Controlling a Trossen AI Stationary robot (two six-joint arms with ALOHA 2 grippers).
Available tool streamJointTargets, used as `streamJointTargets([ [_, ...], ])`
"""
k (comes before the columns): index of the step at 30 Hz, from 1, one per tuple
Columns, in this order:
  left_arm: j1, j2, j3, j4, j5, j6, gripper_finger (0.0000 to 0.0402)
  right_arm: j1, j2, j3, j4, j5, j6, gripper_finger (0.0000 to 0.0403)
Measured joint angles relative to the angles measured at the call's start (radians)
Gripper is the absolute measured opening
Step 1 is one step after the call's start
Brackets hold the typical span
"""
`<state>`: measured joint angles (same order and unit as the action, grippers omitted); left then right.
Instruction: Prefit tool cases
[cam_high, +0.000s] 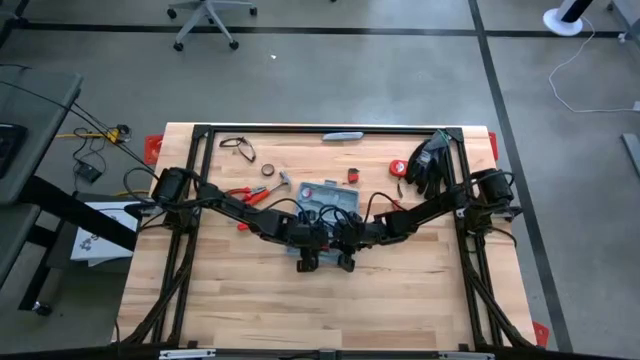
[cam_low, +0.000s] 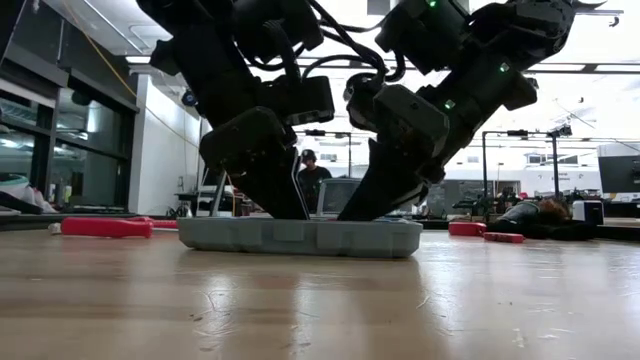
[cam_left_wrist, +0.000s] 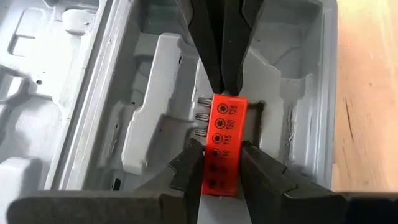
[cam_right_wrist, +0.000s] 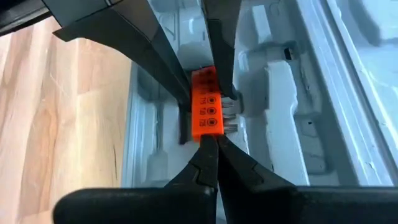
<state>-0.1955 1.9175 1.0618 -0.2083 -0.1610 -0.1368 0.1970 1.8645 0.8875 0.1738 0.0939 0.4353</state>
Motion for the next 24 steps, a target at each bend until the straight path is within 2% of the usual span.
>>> streamJointTargets([
  [24, 0.006, 0.000, 0.000, -0.043, 0.027, 0.008, 0.0074, 0.014, -0.005, 0.000, 0.073, 0.051, -0.036, 0.0000],
])
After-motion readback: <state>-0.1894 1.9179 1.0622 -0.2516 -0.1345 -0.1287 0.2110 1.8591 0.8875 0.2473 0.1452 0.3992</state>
